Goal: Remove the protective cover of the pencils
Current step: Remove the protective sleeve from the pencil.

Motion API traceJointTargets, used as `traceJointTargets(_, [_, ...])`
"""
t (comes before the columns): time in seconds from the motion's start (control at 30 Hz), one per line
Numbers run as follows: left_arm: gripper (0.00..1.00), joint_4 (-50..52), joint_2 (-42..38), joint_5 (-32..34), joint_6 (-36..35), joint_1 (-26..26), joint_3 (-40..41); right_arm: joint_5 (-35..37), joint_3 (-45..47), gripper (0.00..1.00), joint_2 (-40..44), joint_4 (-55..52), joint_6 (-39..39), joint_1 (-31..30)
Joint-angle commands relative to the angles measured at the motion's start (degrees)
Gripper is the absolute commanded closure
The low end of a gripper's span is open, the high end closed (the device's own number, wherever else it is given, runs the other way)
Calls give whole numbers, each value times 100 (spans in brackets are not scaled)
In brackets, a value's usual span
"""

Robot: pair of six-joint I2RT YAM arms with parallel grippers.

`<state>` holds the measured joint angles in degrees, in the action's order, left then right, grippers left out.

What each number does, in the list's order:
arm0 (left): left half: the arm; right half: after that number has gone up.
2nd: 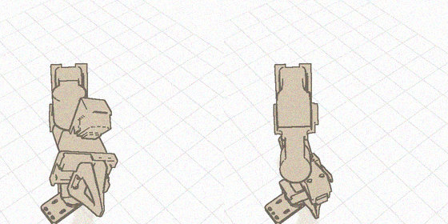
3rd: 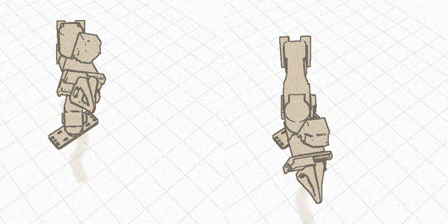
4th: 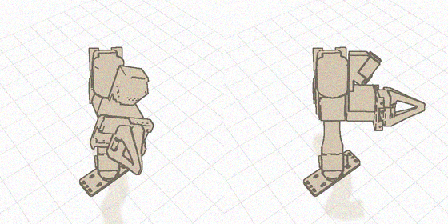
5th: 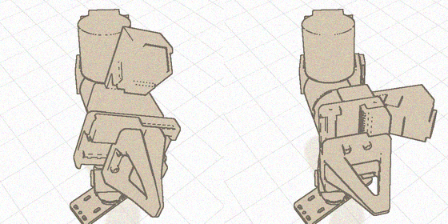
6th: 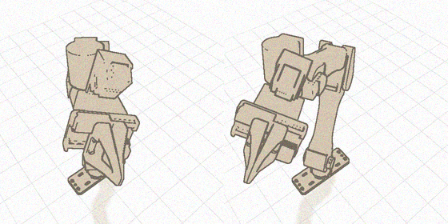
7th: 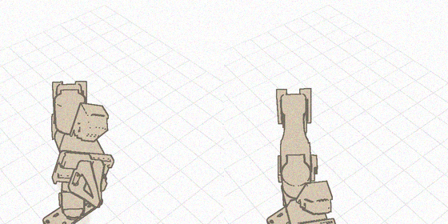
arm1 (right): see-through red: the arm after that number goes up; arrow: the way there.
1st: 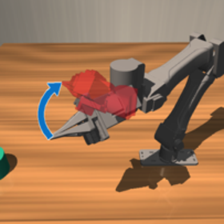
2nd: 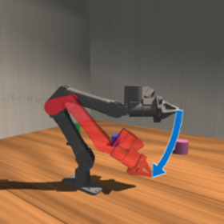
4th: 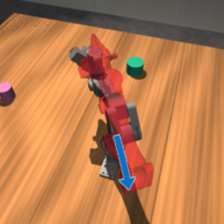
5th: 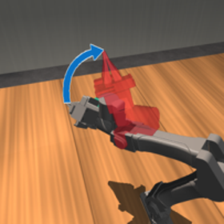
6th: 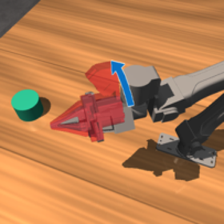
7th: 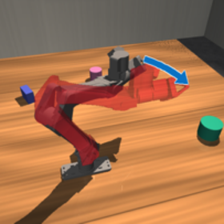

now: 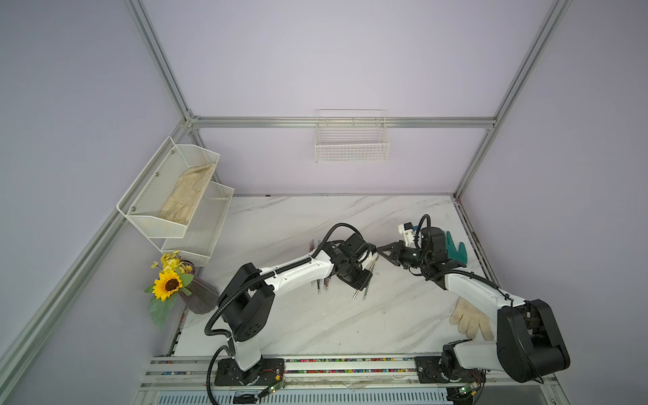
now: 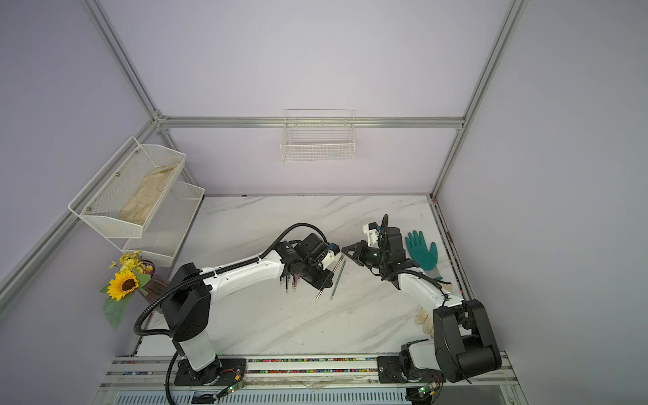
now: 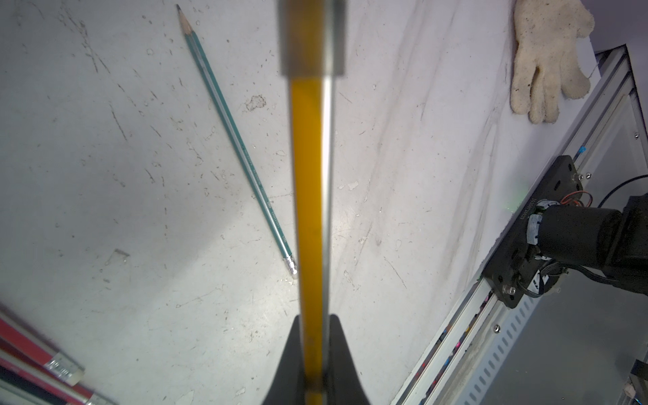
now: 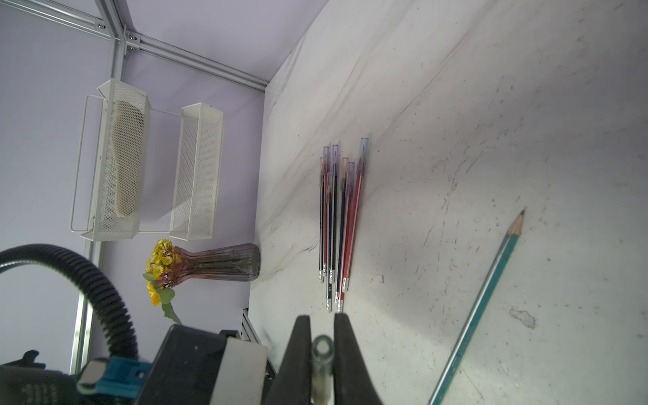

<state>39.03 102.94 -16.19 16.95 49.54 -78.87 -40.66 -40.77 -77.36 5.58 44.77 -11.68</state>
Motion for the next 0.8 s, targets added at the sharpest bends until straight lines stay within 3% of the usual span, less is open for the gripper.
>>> traceJointTargets(0.0, [100,-79,40,-63,10,37,-199,143,-108,96,69,23,-30,4])
traceJointTargets(0.2, [100,-139,-36,-34,55,38,-38,487,-122,97,168,-37,55,32])
traceJointTargets(0.77, [100,-347,-213,-31,168,84,380,366,-494,100,112,-67,54,533])
